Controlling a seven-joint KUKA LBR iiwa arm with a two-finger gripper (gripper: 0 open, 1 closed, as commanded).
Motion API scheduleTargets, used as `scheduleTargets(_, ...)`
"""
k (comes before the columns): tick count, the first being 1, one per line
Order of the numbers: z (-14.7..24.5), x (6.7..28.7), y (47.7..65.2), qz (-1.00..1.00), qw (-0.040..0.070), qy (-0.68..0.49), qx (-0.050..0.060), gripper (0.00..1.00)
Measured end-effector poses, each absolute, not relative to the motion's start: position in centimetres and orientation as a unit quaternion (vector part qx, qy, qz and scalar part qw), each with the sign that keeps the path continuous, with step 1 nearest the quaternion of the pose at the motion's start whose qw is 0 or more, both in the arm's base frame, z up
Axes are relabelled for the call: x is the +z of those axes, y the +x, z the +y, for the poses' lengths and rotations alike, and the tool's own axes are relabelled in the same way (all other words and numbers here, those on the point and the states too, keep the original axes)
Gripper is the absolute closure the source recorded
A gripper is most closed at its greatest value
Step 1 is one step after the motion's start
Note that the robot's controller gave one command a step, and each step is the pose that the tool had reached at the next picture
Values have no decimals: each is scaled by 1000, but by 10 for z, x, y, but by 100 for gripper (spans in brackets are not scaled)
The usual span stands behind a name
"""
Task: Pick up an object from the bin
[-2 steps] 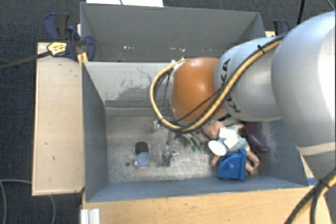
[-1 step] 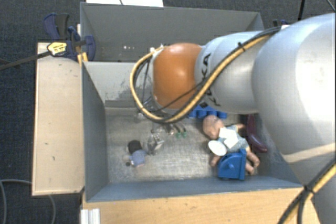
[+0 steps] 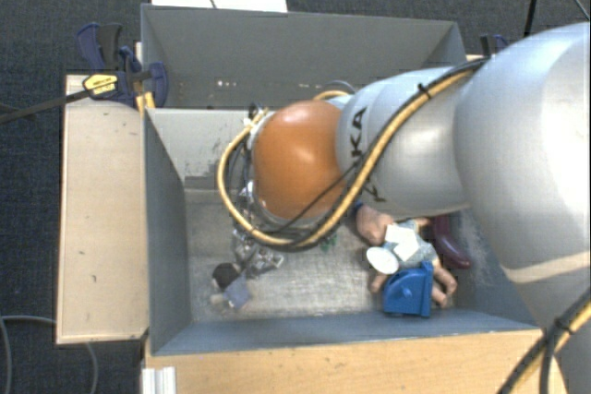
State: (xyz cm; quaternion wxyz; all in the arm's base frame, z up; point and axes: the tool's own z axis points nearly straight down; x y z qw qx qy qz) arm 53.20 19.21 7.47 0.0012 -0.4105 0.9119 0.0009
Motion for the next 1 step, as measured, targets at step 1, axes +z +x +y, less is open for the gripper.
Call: scheduleTargets(1, 192, 75, 532, 912, 1, -410, 1, 100)
